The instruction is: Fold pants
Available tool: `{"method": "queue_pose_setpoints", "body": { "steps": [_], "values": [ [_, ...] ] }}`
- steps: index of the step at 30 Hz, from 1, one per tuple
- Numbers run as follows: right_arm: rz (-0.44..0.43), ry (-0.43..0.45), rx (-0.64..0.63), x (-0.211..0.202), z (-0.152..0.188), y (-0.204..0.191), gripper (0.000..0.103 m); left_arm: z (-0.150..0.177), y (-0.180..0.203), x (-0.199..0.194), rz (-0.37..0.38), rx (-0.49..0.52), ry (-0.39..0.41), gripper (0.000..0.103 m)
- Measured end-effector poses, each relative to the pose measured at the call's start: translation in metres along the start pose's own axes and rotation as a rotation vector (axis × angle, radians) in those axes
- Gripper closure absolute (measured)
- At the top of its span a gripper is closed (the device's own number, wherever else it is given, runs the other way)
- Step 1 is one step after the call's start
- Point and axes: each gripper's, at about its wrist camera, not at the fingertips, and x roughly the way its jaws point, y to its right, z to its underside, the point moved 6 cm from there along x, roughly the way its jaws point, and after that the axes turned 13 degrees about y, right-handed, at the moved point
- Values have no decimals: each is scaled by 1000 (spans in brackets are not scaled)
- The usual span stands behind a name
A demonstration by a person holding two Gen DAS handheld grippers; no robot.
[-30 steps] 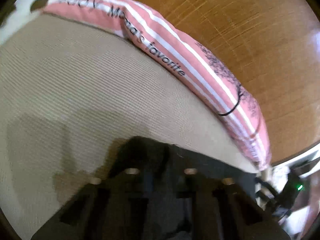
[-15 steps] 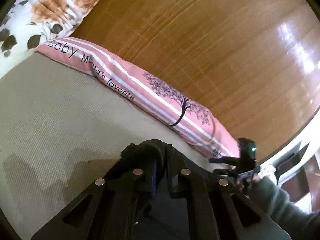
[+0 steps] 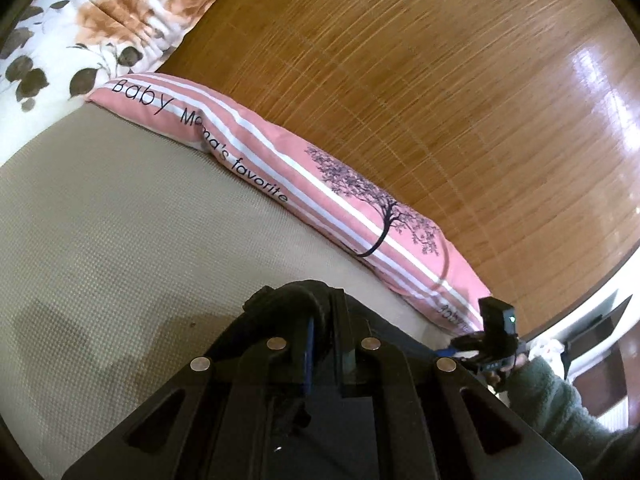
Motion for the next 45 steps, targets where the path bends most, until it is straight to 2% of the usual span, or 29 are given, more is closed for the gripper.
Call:
{"method": "queue_pose_setpoints", "body": {
  "steps": [2, 5, 11, 19, 25, 29, 34, 36, 38, 40, 43, 45],
  "values": [
    [19, 12, 16, -4, 6, 3, 85, -1, -2, 3, -14, 2, -2, 96],
    [100, 57, -6, -14, 6, -3, 94, -1, -3, 5, -33, 21, -6, 96],
    [308, 159, -68, -50, 12, -48, 95, -2, -3, -2, -46, 51, 4, 95],
    [465, 245, -65, -90, 46, -130, 97, 2, 22, -59, 33, 81, 24, 95],
    [489, 286, -37, -103, 85, -192, 97, 22, 33, -112, 54, 151, -8, 95],
    [456, 280, 17, -96, 127, -223, 97, 51, 30, -145, 54, 187, -65, 94],
    [414, 225, 89, -62, 183, -241, 97, 100, 12, -174, -10, 282, -159, 92],
    [417, 190, 105, -42, 201, -239, 97, 123, -4, -178, -58, 311, -216, 91],
    [420, 169, 138, -26, 213, -234, 97, 147, -18, -178, -122, 388, -266, 90],
    [441, 150, 145, -13, 222, -229, 97, 167, -27, -176, -161, 421, -312, 89],
    [482, 126, 146, -1, 228, -222, 97, 178, -32, -173, -216, 487, -330, 87],
    [497, 128, 165, 0, 227, -222, 94, 178, -33, -172, -237, 485, -340, 84]
  ]
}}
